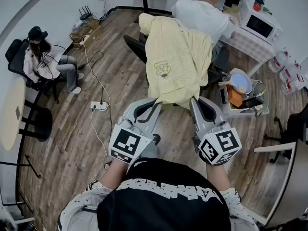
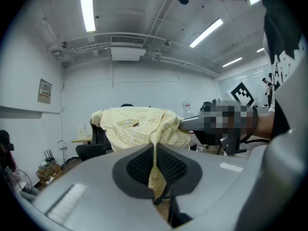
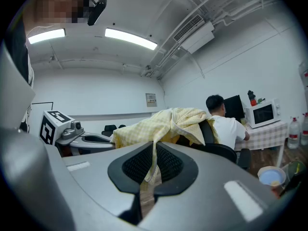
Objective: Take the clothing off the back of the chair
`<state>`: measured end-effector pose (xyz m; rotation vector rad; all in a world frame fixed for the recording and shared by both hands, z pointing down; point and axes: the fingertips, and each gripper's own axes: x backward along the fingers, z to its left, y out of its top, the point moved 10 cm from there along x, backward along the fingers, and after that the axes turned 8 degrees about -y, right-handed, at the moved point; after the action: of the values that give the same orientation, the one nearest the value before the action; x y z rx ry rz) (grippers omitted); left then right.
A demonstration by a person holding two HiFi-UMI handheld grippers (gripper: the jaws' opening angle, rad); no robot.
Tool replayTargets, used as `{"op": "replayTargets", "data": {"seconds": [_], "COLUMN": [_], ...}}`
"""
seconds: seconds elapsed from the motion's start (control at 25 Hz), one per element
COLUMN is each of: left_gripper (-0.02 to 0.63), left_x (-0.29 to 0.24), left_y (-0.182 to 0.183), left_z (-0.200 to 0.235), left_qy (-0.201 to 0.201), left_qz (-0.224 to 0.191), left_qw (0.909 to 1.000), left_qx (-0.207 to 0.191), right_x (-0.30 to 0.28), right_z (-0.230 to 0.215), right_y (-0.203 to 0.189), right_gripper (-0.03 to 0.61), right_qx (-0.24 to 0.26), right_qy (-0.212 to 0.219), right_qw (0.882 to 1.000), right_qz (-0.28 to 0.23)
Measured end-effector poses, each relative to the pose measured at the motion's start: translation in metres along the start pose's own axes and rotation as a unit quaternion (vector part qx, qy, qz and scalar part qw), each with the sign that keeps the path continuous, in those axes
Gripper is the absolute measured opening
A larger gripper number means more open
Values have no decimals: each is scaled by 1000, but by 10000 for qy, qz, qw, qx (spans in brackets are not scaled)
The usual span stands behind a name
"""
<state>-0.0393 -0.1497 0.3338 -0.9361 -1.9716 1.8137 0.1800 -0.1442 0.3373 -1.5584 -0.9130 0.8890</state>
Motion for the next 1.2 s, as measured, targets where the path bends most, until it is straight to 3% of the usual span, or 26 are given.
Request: {"op": "replayTargets", "data": {"seconds": [0.84,1.2], "left_gripper": [12,12], "left_x": [4,1], "left_y": [-1,-5], "left_z": [-17,-17], "left_qy": [111,-14], "left_qz": [32,46], "left_qw": [9999,10000], "left_qx": [62,59], "right_x": [13,14], "right_z": [-1,-2], "right_y": [-9,-11], "right_gripper": [31,31], "right_qx": [-63,-39], "right_qy": [110,30], "right_qw": [9999,9999], "right_qz": [87,91]}}
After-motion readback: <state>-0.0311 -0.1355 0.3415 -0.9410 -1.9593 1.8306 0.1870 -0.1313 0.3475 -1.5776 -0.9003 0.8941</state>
